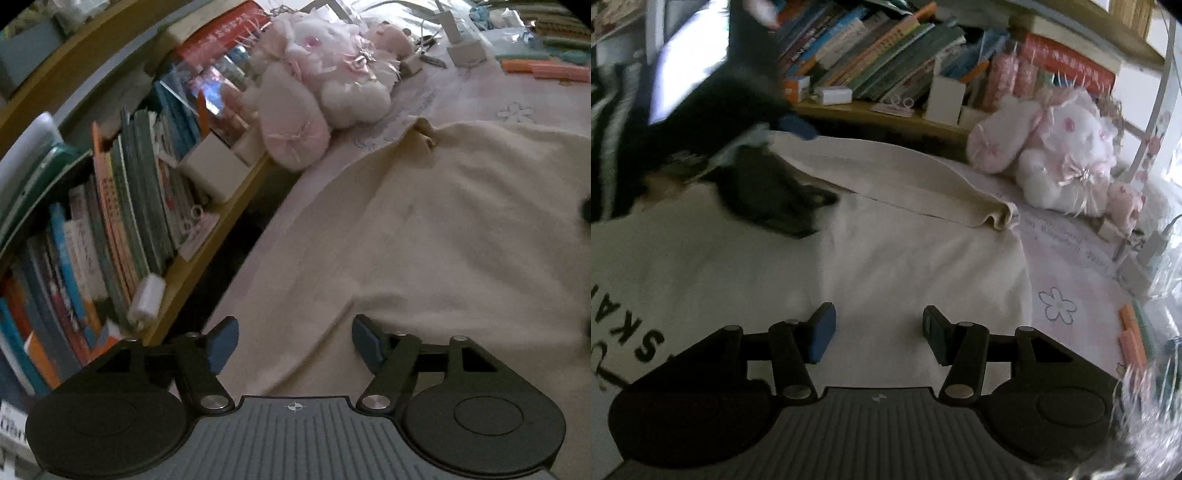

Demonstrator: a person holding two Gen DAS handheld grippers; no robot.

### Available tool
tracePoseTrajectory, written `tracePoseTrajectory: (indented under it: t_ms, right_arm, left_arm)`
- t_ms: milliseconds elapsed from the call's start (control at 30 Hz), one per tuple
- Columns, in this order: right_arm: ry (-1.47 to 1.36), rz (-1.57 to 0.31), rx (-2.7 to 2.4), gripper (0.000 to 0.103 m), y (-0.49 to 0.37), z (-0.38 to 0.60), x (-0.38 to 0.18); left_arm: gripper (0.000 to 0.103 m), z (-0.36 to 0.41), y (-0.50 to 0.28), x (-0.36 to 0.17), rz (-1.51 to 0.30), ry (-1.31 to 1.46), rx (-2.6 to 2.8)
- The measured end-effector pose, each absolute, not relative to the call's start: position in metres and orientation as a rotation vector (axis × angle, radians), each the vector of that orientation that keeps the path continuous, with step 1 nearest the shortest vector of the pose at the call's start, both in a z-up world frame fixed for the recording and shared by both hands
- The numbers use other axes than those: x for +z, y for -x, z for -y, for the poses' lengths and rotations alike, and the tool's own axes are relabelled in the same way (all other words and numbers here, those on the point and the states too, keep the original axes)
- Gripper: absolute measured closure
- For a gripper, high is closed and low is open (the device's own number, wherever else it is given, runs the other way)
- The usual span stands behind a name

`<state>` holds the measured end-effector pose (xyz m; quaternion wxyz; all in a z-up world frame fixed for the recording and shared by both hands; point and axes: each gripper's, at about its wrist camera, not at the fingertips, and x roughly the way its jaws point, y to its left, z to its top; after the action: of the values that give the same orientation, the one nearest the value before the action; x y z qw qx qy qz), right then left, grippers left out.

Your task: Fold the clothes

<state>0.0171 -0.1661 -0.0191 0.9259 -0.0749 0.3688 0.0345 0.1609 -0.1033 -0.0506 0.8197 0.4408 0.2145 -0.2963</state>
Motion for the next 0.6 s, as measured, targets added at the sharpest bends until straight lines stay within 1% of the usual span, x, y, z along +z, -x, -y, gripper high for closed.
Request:
tracePoseTrajectory:
  t_ms: [67, 200, 333, 433, 600]
  right_arm:
    - [0.138, -0.774, 0.073, 0.053, -0.020, 0.168, -0.018]
    - [0.100, -0.790, 0.084, 0.053, -0.024, 0.175, -0.018]
    - [0.070, -0.786, 0.083, 0.053, -0.023, 0.177, -0.019]
    - [0.052, -0.780, 0.091, 0.053, -0.022, 0.179, -0.020]
    - [0.034, -0.770, 0.105, 0.053, -0.023, 0.182, -0.022]
  left_arm:
    - [0.022, 0.105, -0.180, -0.046, -0.488, -0.905, -0.618]
    - [0.022, 0.096, -0.229, -0.026, -0.562, -0.815, -0.481]
    - [0.023, 0.059, -0.254, 0.003, -0.605, -0.612, -0.255]
    - [0.023, 0.037, -0.238, 0.008, -0.611, -0.547, -0.280]
    - [0.023, 0.045, -0.187, -0.009, -0.580, -0.668, -0.454]
